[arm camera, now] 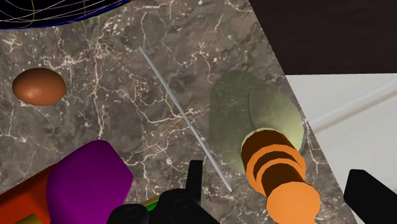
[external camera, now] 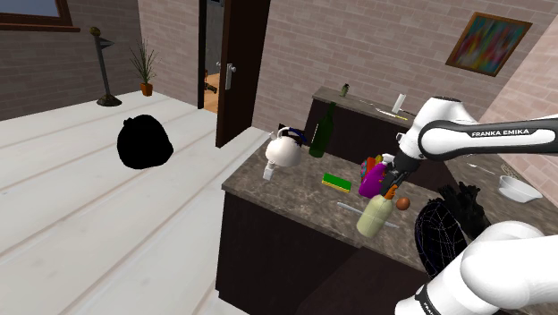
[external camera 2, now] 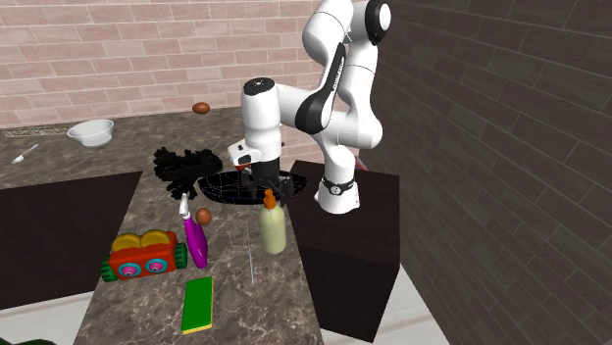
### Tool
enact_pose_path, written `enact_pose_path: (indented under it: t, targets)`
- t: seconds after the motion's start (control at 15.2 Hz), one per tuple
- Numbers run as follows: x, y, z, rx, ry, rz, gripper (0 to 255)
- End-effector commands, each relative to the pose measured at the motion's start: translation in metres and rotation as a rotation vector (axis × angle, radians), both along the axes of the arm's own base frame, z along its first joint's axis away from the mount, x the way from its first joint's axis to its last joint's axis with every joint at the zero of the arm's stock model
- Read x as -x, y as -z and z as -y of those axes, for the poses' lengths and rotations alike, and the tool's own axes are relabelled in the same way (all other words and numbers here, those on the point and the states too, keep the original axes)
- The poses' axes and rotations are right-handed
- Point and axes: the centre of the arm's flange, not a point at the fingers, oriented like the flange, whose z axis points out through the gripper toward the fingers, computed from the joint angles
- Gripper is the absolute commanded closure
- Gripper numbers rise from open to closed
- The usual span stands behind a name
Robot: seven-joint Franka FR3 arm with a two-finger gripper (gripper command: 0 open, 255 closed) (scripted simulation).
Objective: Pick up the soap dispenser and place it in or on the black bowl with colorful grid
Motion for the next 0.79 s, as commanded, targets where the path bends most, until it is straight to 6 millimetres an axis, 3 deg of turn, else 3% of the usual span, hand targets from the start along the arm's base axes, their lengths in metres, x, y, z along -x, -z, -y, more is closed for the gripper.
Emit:
enact_pose_path:
  t: [0.0, 0.59, 0.73]
  targets:
    - [0.000, 0.000, 0.000, 0.000, 0.000, 0.000, 255]
    - [0.000, 0.000, 0.000, 0.000, 0.000, 0.000, 255]
    - [0.000, -0.010, 0.000, 0.000, 0.000, 0.000, 255]
